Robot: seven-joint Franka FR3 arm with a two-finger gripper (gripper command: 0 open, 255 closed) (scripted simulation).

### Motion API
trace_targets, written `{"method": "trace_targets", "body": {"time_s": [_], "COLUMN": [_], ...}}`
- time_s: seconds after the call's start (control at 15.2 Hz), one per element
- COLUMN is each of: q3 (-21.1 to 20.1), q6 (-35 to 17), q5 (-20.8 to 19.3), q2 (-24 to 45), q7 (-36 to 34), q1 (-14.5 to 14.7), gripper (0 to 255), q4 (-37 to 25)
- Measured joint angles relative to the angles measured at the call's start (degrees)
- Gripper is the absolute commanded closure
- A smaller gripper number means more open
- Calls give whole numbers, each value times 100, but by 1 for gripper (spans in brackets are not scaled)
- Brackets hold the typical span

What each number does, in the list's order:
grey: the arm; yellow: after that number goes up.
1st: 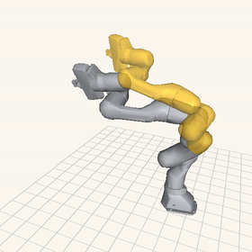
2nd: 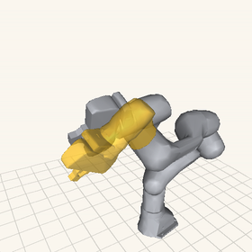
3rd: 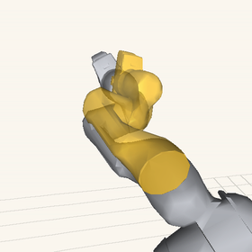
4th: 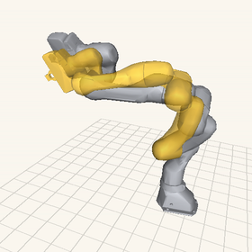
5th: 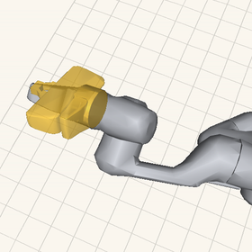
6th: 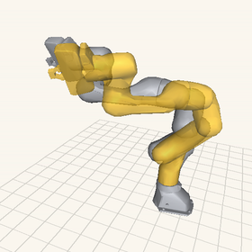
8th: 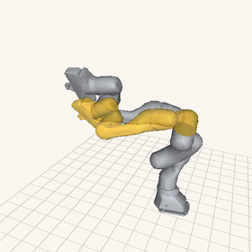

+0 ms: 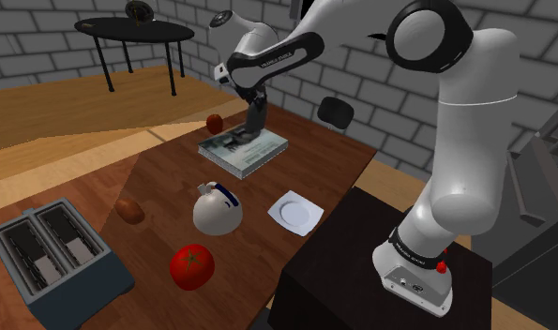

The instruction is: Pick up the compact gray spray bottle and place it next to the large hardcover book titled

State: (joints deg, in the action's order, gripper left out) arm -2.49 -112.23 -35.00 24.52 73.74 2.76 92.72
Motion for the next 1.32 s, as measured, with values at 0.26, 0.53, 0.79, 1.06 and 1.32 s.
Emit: {"method": "trace_targets", "body": {"time_s": [0.26,0.53,0.79,1.06,1.32], "q3": [17,39,62,83,114], "q6": [-216,-416,-601,-788,-973], "q5": [-62,-126,-190,-262,-333], "q2": [108,263,415,566,740], "q7": [-140,-266,-390,-542,-665], "q1": [-2,-5,-4,12,12], "gripper": [255,255,255,255,255], "q4": [144,218,280,358,393]}}
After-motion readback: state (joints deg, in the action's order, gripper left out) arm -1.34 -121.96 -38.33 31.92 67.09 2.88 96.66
